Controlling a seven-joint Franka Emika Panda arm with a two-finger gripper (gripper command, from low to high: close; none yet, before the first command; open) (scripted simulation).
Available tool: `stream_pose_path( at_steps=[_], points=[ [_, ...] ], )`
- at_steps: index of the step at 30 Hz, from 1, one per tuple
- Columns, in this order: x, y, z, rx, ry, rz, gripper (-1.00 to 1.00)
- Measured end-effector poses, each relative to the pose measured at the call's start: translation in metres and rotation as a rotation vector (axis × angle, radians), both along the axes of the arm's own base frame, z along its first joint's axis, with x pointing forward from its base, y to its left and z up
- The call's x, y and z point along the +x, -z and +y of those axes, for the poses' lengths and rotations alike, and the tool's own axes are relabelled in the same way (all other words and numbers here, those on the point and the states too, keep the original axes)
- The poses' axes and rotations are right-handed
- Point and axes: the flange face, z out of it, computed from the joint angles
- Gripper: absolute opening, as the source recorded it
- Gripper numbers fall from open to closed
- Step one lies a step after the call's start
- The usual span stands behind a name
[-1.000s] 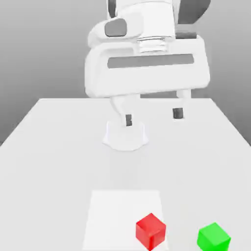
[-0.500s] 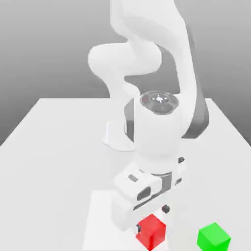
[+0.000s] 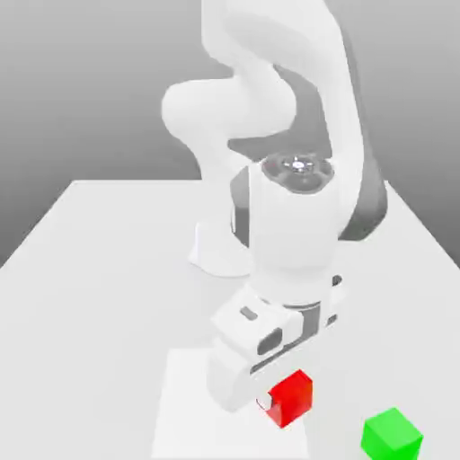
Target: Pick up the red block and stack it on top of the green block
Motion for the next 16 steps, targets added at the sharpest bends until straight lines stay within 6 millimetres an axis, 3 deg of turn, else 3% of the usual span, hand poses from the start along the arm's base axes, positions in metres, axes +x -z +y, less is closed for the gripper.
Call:
stream_pose_path(
  at_steps=[2, 5, 6, 12, 14, 16],
  points=[
    [0.002, -0.008, 0.049, -0.001, -0.15, 0.0, -1.0],
    [0.002, 0.023, 0.07, -0.002, -0.214, -0.001, -1.0],
    [0.001, 0.036, 0.072, -0.001, -0.218, -0.001, 1.0],
    [0.001, 0.043, 0.072, -0.002, -0.22, -0.002, 1.0],
    [0.002, 0.029, 0.073, -0.002, -0.222, -0.002, 1.0],
    [0.002, 0.002, 0.073, -0.002, -0.223, -0.003, 1.0]
  ],
)
